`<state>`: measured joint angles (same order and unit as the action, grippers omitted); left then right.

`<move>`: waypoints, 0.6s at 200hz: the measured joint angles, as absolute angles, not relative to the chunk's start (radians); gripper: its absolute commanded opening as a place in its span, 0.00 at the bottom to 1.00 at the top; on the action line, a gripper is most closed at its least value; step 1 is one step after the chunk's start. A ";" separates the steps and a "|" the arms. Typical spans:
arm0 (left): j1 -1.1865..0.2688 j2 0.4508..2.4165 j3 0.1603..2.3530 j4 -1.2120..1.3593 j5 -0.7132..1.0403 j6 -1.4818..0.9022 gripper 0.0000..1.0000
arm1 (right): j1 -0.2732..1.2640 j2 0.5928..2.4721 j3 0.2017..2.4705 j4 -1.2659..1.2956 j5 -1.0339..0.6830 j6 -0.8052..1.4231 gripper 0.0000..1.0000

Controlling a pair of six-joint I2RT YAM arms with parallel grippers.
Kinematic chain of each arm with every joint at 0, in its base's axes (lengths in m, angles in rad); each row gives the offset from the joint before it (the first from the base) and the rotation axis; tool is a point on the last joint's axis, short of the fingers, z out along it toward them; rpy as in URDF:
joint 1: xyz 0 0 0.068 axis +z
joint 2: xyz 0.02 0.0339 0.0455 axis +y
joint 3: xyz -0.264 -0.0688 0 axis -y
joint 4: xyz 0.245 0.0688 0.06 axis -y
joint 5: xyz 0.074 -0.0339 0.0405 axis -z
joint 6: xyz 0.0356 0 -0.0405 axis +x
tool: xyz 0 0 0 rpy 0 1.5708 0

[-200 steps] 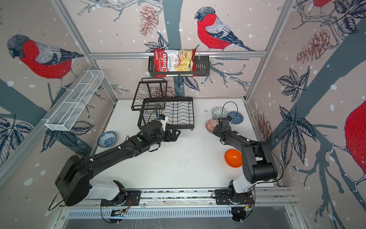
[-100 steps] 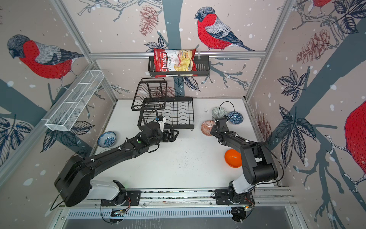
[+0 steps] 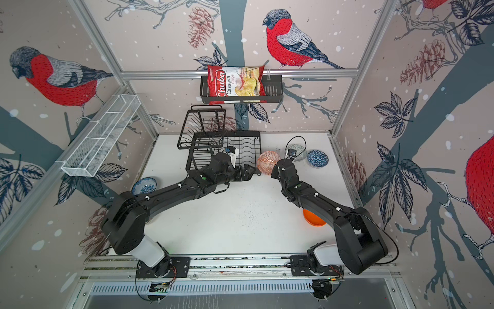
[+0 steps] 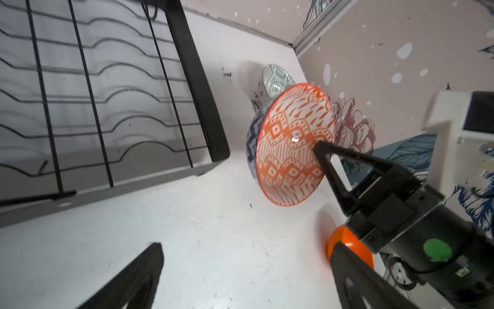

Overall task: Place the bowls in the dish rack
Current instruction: 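Lift the orange-patterned bowl with the right gripper toward the rack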

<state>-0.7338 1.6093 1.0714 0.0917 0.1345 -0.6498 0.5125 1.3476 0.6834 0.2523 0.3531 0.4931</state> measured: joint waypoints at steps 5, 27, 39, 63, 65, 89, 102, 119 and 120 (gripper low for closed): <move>-0.735 1.608 1.068 0.093 0.132 -0.647 0.97 | 0.517 1.336 0.669 0.254 0.360 0.491 0.01; -0.735 1.612 1.060 0.117 0.122 -0.640 0.96 | 0.530 1.281 0.632 0.291 0.361 0.471 0.02; -0.736 1.626 1.062 0.129 0.125 -0.638 0.95 | 0.537 1.243 0.611 0.320 0.364 0.468 0.01; -0.743 1.649 1.069 0.127 0.129 -0.628 0.91 | 0.556 1.187 0.566 0.381 0.366 0.447 0.01; -0.744 1.649 1.068 0.127 0.129 -0.628 0.91 | 0.557 1.184 0.563 0.384 0.366 0.446 0.01; -0.753 1.648 1.061 0.134 0.118 -0.620 0.90 | 0.577 1.179 0.551 0.403 0.367 0.440 0.01; -0.764 1.639 1.055 0.134 0.103 -0.609 0.90 | 0.591 1.192 0.554 0.417 0.373 0.427 0.01; -0.772 1.613 1.042 0.147 0.097 -0.599 0.88 | 0.603 1.218 0.562 0.418 0.377 0.418 0.01; -0.772 1.612 1.041 0.148 0.097 -0.599 0.87 | 0.603 1.219 0.562 0.418 0.377 0.418 0.01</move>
<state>-0.7723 1.6115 1.0412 0.1478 0.0967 -0.5987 0.6025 1.2194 0.5625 0.4175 0.3771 0.4183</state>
